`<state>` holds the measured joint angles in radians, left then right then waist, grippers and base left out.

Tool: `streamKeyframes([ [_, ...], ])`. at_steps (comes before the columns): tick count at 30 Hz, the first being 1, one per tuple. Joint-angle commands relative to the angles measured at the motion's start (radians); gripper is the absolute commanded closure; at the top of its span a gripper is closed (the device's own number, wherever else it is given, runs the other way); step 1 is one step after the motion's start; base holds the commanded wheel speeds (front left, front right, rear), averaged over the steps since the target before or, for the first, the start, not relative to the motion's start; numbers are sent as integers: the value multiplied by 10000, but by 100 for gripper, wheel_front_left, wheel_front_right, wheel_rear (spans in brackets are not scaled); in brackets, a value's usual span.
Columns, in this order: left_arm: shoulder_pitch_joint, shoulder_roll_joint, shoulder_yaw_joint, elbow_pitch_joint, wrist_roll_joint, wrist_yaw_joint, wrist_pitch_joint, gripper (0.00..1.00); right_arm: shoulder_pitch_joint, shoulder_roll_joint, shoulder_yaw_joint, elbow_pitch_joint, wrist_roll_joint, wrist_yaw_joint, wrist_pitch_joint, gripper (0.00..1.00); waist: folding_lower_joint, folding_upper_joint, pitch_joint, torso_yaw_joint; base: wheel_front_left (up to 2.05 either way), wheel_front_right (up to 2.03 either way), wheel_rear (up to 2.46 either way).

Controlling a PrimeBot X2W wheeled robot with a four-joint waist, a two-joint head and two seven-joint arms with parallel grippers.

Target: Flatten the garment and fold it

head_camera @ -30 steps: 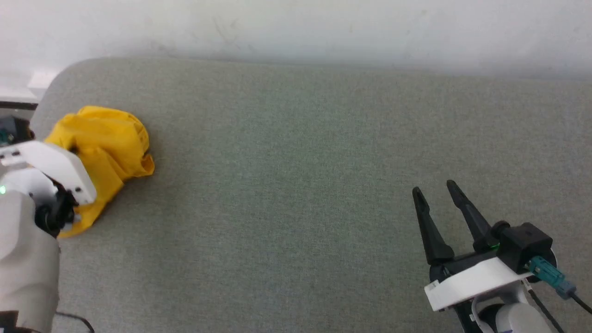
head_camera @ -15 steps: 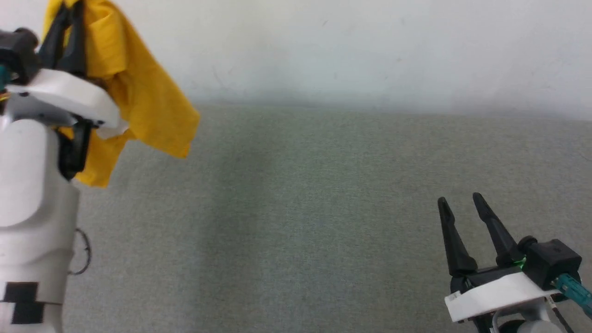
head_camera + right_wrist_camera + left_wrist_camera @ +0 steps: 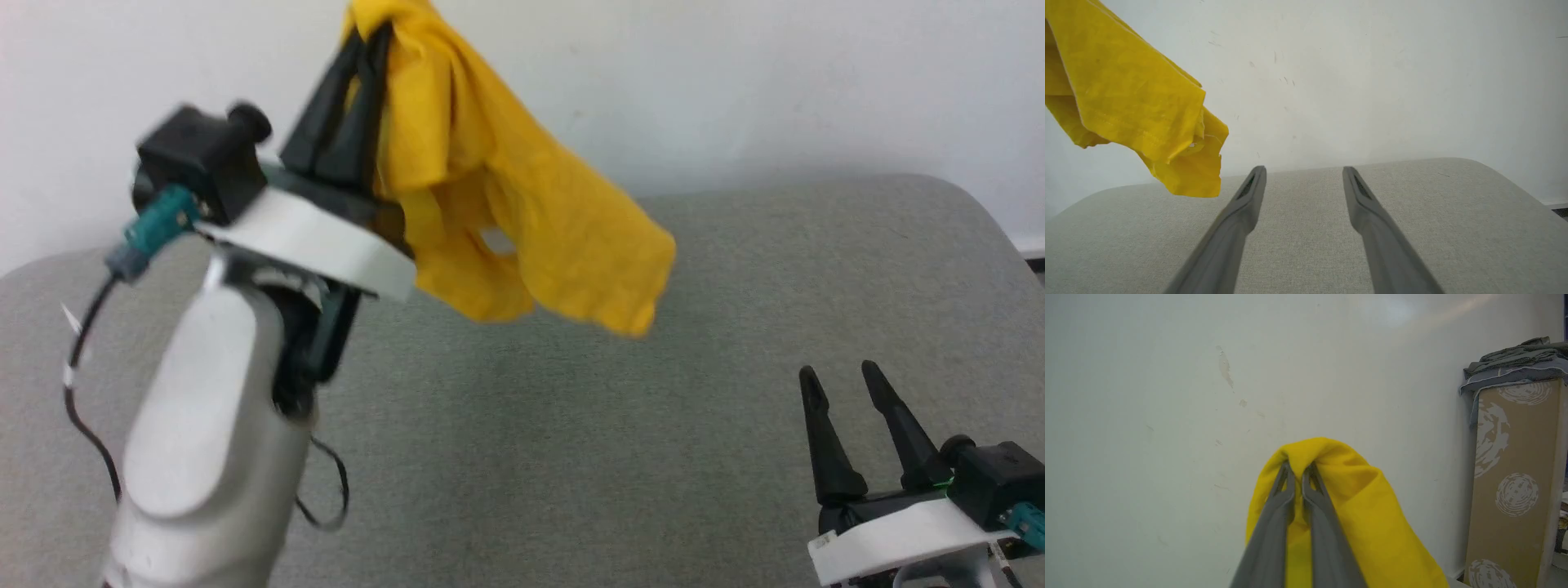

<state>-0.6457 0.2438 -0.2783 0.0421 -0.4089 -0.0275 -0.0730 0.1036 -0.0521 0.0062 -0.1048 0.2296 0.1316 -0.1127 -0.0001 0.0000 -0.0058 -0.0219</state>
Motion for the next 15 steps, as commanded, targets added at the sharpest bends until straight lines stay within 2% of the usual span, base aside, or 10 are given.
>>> streamKeyframes([
  [1,826,-102,-50,-354,-247,241,253,100,98,19,-26,-95,6,-9,40,0,1,0,164,-562,0,0,0],
  [5,2847,-435,-210,-286,-755,705,597,100,51,19,-23,-146,55,-9,11,0,1,0,441,-823,0,0,0],
  [9,4339,-744,-520,1137,-978,815,371,100,-62,19,35,-102,133,-9,-54,0,1,0,682,-836,0,0,0],
  [10,4518,-843,-583,1548,-995,788,187,78,-95,19,64,-88,146,-9,-67,0,1,0,712,-791,0,0,0],
  [11,4630,-917,-661,1959,-959,745,-28,52,-126,19,98,-78,153,-9,-79,0,1,0,731,-739,0,0,0],
  [12,4717,-1035,-720,2341,-1012,666,-200,0,-162,19,152,-60,138,-9,-73,0,1,0,746,-697,0,0,0],
  [15,4707,-1267,-987,3113,-938,373,-844,0,-214,19,232,-16,69,-9,-54,0,1,0,728,-483,0,0,0],
])
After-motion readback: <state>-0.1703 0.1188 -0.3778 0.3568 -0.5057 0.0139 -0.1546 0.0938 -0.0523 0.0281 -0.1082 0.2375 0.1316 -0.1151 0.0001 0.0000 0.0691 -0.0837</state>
